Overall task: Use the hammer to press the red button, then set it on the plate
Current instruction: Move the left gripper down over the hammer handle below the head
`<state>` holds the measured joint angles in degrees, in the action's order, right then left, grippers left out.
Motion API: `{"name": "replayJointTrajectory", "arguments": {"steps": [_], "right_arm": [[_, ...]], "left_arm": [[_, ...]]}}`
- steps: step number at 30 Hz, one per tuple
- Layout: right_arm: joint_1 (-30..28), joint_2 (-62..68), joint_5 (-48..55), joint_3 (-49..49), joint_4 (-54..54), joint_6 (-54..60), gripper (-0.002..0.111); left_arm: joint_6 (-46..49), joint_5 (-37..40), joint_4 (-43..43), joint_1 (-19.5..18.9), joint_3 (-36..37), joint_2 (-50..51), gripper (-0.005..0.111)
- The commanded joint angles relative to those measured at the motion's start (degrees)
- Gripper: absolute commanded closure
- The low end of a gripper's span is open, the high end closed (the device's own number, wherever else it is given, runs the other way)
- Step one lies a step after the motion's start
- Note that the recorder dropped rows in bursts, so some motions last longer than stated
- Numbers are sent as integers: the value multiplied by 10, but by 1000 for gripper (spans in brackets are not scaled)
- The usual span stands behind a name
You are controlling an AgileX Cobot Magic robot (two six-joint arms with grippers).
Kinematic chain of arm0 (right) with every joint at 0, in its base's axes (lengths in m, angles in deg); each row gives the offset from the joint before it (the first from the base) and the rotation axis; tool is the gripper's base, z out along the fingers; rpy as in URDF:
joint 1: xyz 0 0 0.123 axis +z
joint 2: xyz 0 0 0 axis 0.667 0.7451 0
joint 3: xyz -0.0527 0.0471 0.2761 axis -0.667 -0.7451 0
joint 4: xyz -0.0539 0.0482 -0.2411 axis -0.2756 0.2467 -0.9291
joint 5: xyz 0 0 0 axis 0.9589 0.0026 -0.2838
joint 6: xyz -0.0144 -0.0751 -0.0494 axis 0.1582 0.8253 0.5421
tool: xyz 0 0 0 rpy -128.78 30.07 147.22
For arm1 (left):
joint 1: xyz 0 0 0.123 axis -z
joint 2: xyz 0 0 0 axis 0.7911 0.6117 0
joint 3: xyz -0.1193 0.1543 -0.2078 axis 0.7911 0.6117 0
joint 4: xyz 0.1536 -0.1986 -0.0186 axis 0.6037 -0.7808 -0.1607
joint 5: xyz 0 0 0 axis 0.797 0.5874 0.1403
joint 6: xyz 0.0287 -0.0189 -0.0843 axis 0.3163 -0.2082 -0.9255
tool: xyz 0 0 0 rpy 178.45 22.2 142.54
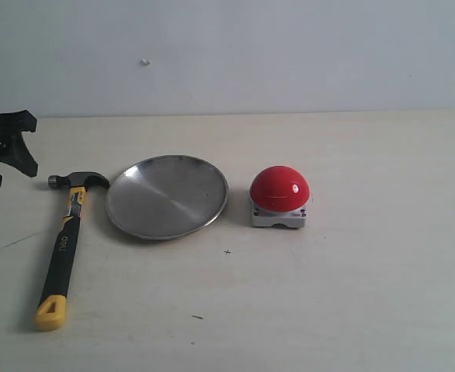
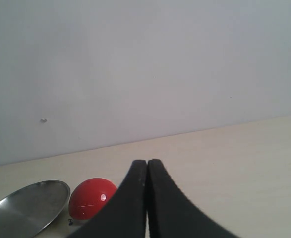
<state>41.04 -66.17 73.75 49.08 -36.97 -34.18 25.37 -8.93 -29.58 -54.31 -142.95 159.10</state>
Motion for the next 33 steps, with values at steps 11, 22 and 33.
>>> {"name": "replayJointTrajectory", "arguments": {"steps": [11,22,33], "right_arm": [[-4,-3,-1,-2,1,5,108],[-4,-3,-1,-2,1,5,108],[-4,-3,0,-2,0,5,108]], "left_arm": [[-124,103,110,97,-113,91,47],[-124,77,101,100,-128,139,47],[-124,53,106,100,-164,185,48]]}}
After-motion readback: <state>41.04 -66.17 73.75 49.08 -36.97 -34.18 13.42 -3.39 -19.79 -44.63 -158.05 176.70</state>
